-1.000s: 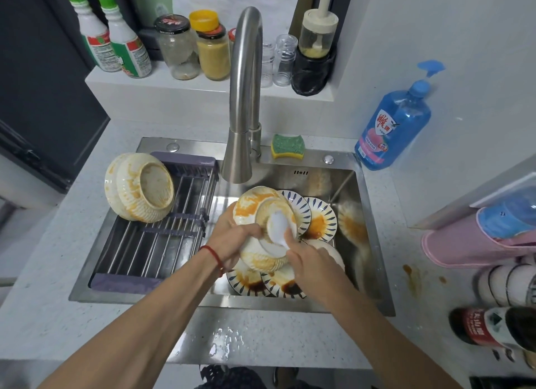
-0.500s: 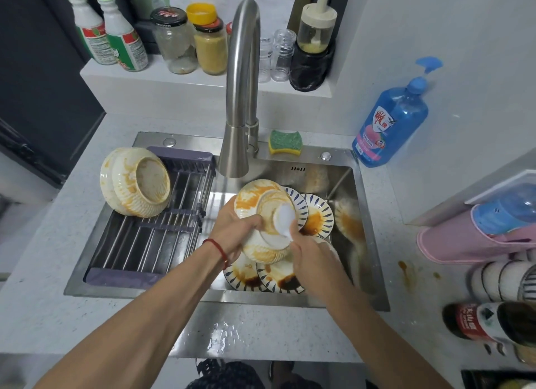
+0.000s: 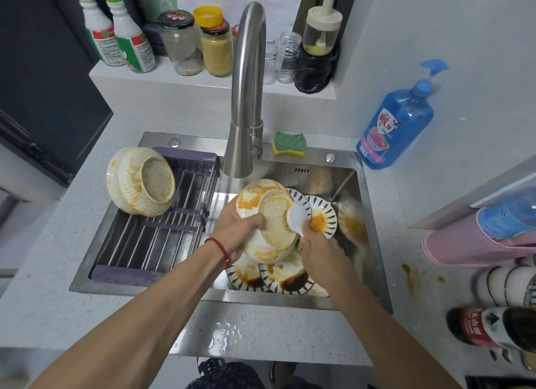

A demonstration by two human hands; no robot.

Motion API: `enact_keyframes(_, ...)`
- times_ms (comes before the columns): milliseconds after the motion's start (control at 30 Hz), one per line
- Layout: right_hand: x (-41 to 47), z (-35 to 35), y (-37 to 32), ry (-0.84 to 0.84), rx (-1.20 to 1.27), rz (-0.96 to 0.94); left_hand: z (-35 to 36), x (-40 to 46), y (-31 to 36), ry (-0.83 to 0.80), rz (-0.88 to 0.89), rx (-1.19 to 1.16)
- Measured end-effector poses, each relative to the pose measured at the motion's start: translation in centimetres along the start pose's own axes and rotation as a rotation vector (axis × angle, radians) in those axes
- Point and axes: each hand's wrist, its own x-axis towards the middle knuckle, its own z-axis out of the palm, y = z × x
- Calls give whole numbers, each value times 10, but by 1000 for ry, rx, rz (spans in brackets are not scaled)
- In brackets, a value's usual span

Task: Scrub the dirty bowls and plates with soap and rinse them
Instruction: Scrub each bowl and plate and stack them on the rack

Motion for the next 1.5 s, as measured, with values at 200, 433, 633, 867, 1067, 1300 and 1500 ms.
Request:
enact_keyframes(200, 1, 9, -29, 33, 39, -120, -1, -1, -4, -36, -43, -36)
enact_keyframes(433, 4, -4, 1, 15, -7, -65, 2, -3, 1, -102, -27, 45)
enact_keyframes(633, -29, 12, -10, -49, 26, -202, -1, 0, 6, -75, -20, 13)
enact_keyframes(867, -7, 15, -8, 61, 13, -112, 7, -4, 4, -87, -3, 45)
enact_keyframes(1067, -29, 8, 11, 0, -86, -155, -4, -4, 3, -94, -46, -35)
enact_keyframes(1300, -15, 12, -18, 50, 13, -163, 2, -5, 11, -80, -20, -14)
enact_keyframes(1500, -6, 2, 2, 52, -67, -110, -2, -2, 13, -94, -25, 19)
